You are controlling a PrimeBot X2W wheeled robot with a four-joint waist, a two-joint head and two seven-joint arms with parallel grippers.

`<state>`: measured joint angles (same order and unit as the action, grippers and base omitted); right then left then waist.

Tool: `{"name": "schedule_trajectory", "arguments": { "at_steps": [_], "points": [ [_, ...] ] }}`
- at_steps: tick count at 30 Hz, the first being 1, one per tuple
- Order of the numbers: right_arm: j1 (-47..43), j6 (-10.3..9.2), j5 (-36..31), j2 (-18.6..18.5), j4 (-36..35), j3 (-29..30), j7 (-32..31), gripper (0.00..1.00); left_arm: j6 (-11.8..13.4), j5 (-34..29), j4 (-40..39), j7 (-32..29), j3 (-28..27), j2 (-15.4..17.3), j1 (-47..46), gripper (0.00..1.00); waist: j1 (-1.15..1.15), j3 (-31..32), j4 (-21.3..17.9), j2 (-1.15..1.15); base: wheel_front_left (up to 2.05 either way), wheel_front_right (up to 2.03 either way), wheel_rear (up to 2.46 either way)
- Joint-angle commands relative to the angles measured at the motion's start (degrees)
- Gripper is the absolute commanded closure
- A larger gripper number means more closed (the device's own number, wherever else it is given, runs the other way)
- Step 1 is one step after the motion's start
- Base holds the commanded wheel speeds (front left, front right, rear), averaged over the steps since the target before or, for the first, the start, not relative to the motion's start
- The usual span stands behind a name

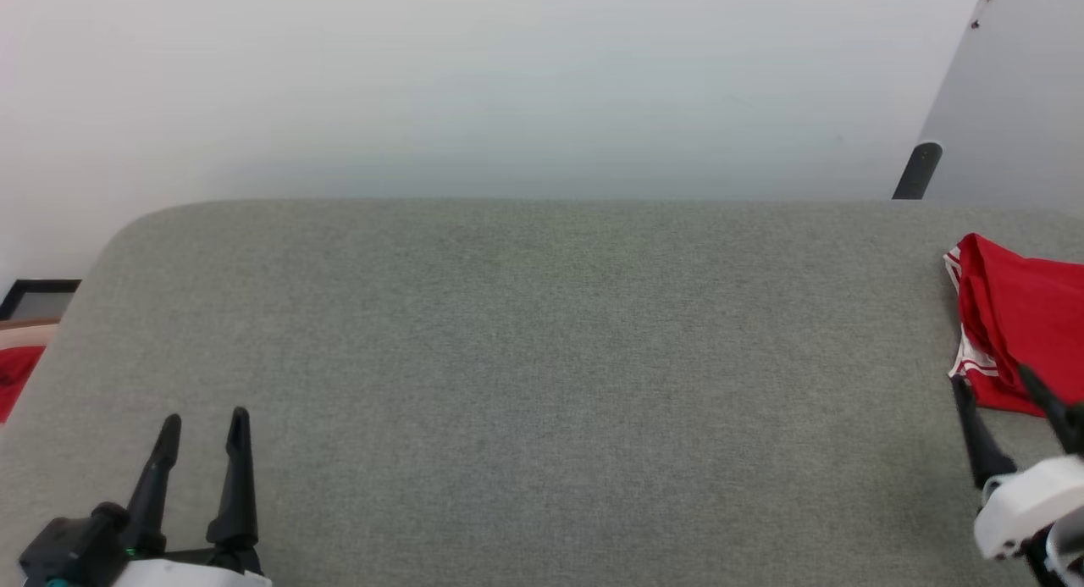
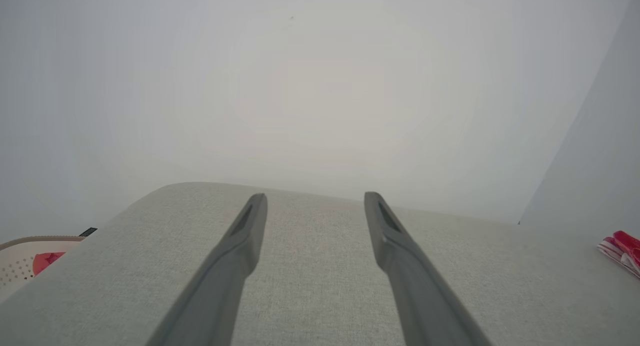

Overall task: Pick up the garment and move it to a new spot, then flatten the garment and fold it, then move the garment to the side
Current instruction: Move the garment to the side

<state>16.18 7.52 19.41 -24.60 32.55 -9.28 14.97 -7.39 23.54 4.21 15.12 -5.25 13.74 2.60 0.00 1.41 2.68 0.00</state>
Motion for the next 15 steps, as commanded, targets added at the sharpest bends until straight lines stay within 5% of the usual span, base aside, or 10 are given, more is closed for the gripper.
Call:
{"name": "schedule_trajectory", "arguments": {
  "at_steps": [1, 15],
  "points": [
    [-2.06, -0.06, -1.12, 1.27, -1.50, 1.39, -0.11, 0.00, -0.12, -0.57, -0.41, -0.06, -0.48, -0.22, 0.71, 0.00, 0.00, 0.23, 0.31, 0.00, 0.00, 0.00, 0.00],
    [-13.92, -0.07, -6.53, 9.35, -13.66, 10.26, -4.32, 0.00, -0.12, -1.56, -1.60, -0.07, -1.51, -0.48, 1.64, 0.00, 0.00, 0.90, 0.72, 0.00, 0.00, 0.00, 0.00]
  ]
}}
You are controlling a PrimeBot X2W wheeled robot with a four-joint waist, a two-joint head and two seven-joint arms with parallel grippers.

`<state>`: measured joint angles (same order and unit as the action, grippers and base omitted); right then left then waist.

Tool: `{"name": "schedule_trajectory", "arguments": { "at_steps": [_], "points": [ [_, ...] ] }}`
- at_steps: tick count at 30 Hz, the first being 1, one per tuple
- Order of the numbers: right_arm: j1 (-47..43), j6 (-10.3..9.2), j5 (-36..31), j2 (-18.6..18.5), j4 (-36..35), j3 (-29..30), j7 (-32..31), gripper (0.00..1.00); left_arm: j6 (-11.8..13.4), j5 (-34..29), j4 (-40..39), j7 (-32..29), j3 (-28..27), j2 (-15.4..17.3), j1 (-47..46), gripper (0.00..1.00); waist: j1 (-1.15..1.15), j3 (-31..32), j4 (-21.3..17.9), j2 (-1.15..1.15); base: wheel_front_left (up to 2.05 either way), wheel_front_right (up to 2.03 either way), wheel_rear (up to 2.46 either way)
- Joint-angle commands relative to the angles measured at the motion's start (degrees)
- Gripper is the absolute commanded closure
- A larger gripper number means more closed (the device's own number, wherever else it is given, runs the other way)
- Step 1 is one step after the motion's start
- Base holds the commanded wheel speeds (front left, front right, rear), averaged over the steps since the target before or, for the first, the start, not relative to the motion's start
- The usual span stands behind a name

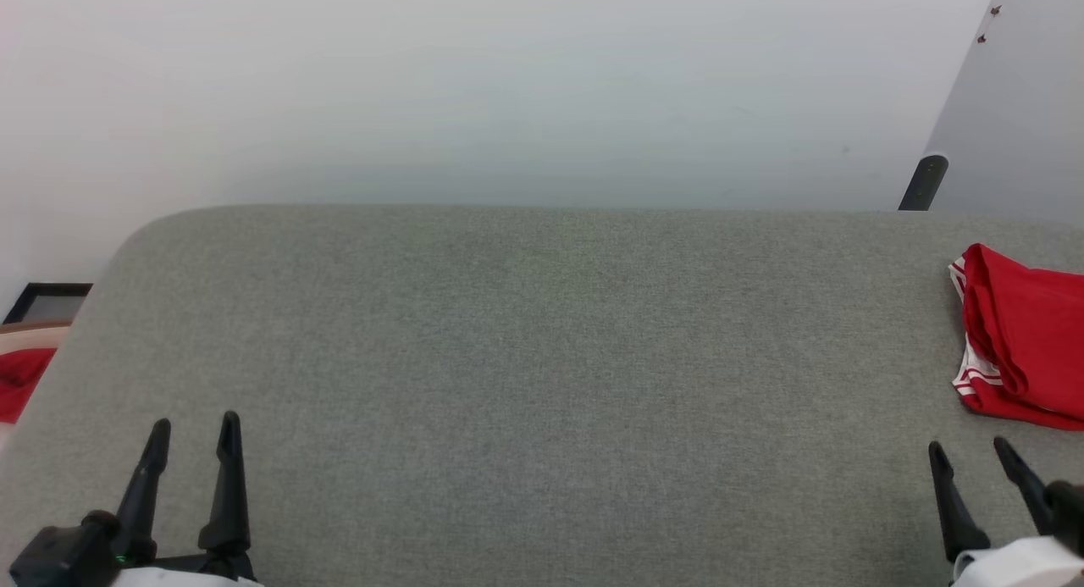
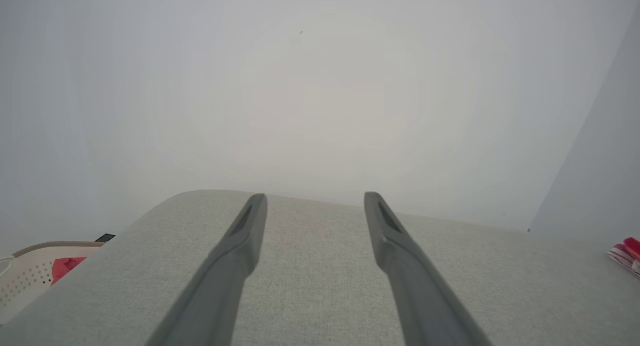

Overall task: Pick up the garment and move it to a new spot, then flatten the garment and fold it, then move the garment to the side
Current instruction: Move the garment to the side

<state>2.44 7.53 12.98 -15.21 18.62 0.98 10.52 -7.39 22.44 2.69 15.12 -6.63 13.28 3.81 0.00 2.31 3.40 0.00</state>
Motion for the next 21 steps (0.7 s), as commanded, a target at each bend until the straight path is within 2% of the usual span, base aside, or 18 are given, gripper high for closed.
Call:
{"name": "schedule_trajectory", "arguments": {
  "at_steps": [1, 8, 21],
  "points": [
    [-0.94, -0.08, -0.45, 0.44, -0.57, 0.48, -0.13, 0.00, -0.12, -0.44, -0.15, -0.07, -0.19, -0.08, 0.50, 0.00, 0.00, 0.02, -0.04, 0.00, 0.00, 0.00, 0.00],
    [-5.03, -0.08, -1.76, 3.34, -4.97, 2.96, -1.75, 0.00, -0.12, -0.65, -0.67, -0.07, -0.56, -0.36, 0.87, 0.00, 0.00, -0.04, -0.54, 0.00, 0.00, 0.00, 0.00],
    [-6.48, -0.08, -2.20, 4.07, -6.95, 3.15, -2.09, 0.00, -0.12, -1.69, 1.23, -0.07, 1.24, 0.61, 1.14, 0.00, 0.00, -0.25, -1.29, 0.00, 0.00, 0.00, 0.00]
  ]
}}
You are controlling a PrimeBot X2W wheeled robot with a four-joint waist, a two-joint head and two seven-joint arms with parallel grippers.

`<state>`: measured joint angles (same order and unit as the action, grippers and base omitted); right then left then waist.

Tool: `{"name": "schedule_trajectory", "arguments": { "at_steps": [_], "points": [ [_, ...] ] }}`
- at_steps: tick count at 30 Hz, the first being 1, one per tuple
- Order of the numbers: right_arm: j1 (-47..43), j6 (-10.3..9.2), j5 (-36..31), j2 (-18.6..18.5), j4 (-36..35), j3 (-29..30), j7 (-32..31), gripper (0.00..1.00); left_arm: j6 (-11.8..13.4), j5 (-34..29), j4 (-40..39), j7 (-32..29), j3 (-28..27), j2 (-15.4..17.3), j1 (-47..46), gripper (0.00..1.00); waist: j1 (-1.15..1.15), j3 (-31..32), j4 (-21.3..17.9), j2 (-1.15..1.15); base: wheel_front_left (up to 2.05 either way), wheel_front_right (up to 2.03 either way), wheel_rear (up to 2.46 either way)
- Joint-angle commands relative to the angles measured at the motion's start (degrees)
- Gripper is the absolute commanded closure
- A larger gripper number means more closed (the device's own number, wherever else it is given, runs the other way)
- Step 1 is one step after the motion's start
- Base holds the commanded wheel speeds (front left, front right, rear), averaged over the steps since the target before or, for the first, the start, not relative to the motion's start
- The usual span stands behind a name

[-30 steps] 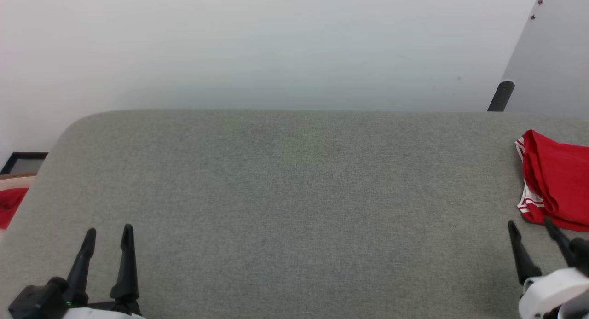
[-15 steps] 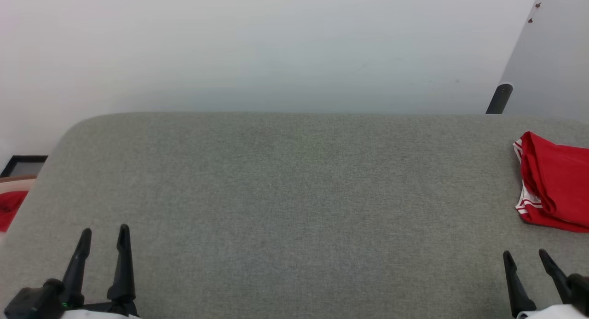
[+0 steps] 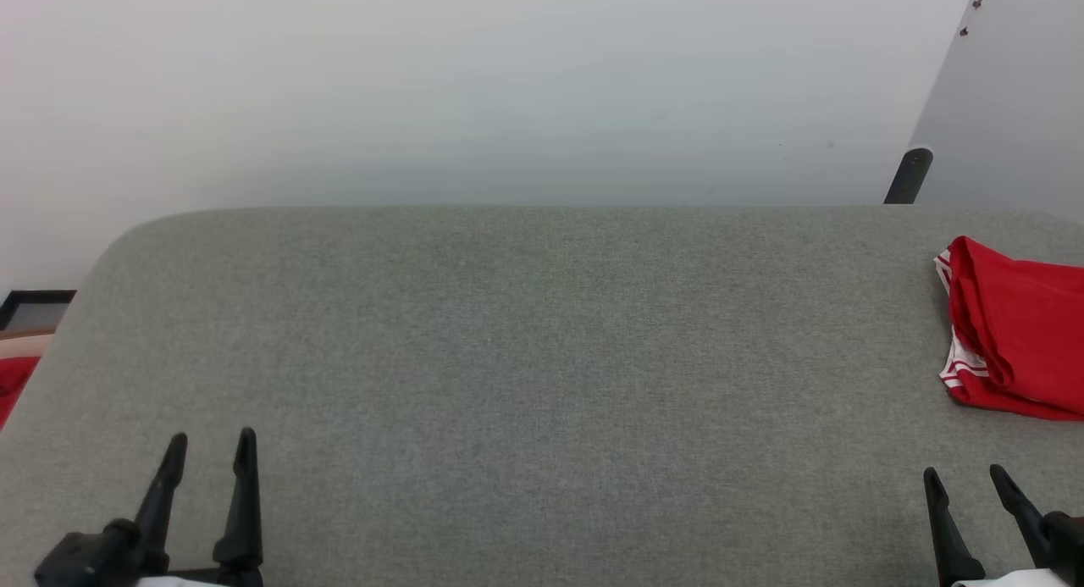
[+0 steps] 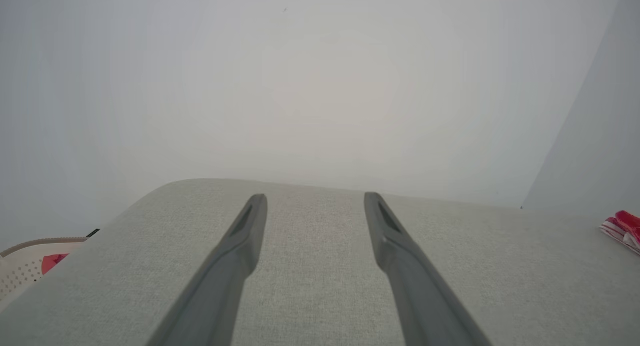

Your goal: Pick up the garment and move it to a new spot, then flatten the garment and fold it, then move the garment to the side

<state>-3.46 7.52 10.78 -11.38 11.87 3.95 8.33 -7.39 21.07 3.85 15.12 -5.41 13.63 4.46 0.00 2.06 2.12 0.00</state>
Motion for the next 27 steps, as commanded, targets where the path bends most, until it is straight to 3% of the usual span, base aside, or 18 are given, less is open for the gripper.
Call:
{"name": "schedule_trajectory", "arguments": {
  "at_steps": [1, 27],
  "points": [
    [-0.55, -0.06, -0.19, 0.17, -0.45, 0.12, 0.20, 0.00, -0.12, -0.44, 0.41, -0.07, 0.19, 0.37, 0.60, 0.00, 0.00, -0.01, -0.07, 0.00, 0.00, 0.00, 0.00],
    [-2.61, -0.06, -2.60, 0.35, -8.22, -1.37, -0.28, 0.00, -0.13, 1.89, 5.19, -0.07, 2.92, 0.71, 0.36, 0.00, 0.00, 0.26, 0.00, 0.00, 0.00, 0.00, 0.00]
  ]
}}
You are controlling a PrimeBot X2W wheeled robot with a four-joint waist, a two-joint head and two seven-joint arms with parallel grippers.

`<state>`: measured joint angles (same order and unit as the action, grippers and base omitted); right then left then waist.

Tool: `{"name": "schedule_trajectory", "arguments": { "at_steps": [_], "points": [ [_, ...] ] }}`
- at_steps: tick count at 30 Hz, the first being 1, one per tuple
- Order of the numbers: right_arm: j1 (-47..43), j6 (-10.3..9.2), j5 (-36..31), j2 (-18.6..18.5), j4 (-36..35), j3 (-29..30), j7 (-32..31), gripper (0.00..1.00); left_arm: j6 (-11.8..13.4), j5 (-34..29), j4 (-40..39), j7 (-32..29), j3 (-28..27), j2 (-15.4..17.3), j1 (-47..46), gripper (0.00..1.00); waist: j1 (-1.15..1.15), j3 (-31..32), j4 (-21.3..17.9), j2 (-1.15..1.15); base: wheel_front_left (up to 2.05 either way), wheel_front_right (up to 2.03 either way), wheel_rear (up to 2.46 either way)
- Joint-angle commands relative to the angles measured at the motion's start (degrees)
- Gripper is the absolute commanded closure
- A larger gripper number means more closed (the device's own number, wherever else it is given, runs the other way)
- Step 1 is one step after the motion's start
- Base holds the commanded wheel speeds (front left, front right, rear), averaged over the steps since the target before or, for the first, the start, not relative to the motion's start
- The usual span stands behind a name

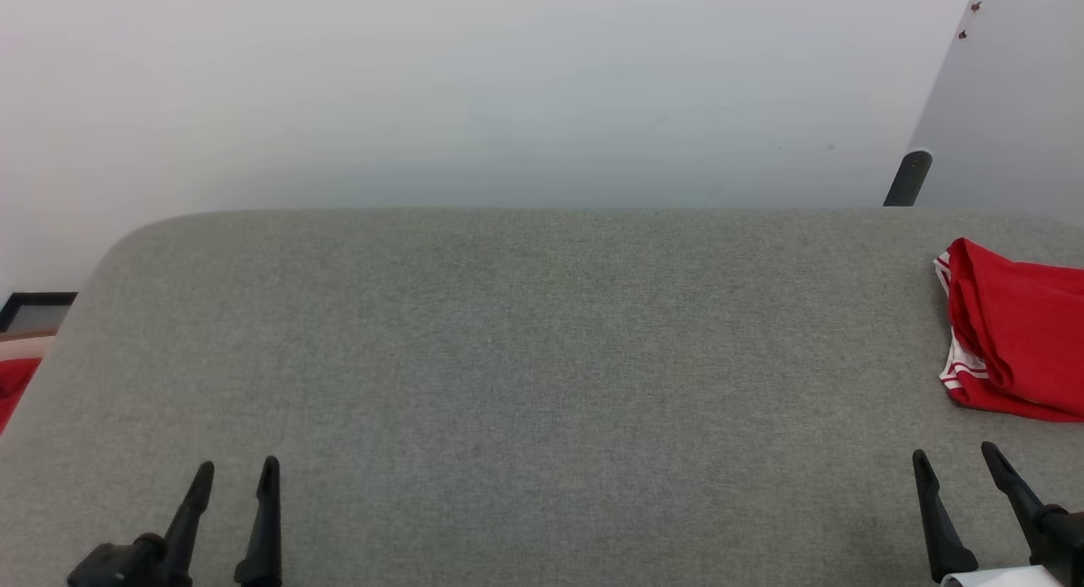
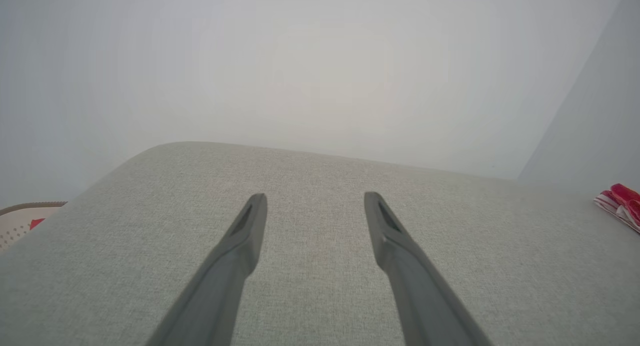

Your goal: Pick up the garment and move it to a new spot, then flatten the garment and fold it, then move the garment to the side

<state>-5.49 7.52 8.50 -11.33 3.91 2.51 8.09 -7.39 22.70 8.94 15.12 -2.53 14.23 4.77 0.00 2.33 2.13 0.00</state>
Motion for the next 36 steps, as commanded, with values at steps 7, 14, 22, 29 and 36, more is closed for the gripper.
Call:
{"name": "schedule_trajectory", "arguments": {
  "at_steps": [7, 14, 22, 29, 36],
  "points": [
    [-0.02, 0.01, 0.04, 0.29, -0.05, 0.07, -0.03, 1.00, 0.00, -0.64, 0.13, 0.00, 0.48, 0.29, 0.03, 1.00, 0.00, -0.09, 0.05, 0.00, 0.00, 0.00, 0.00],
    [-0.38, 0.01, 0.79, 1.79, 3.83, -0.32, -0.20, 1.00, 0.01, -0.04, 3.73, -0.22, 1.27, -2.34, 1.64, 1.00, 0.00, -0.11, 0.03, 0.00, 0.00, 0.00, 0.00],
    [1.06, 0.01, 9.92, 2.51, 4.52, 0.25, -1.85, 1.00, 0.00, 7.62, 3.85, -2.60, 0.64, -3.31, 0.18, 1.00, 0.00, -0.26, -0.11, 0.00, 0.00, 0.00, 0.00],
    [2.14, 0.00, 17.26, 3.10, 5.01, 0.61, -3.09, 1.00, -0.01, 13.79, 3.93, -4.49, 0.17, -4.09, -0.99, 1.00, 0.00, -0.40, -0.23, 0.00, 0.00, 0.00, 0.00],
    [3.17, 0.00, 24.04, 3.63, 5.49, 0.95, -4.24, 1.00, -0.03, 19.47, 4.02, -6.22, -0.27, -4.81, -2.06, 1.00, 0.00, -0.53, -0.35, 0.00, 0.00, 0.00, 0.00]
  ]
}}
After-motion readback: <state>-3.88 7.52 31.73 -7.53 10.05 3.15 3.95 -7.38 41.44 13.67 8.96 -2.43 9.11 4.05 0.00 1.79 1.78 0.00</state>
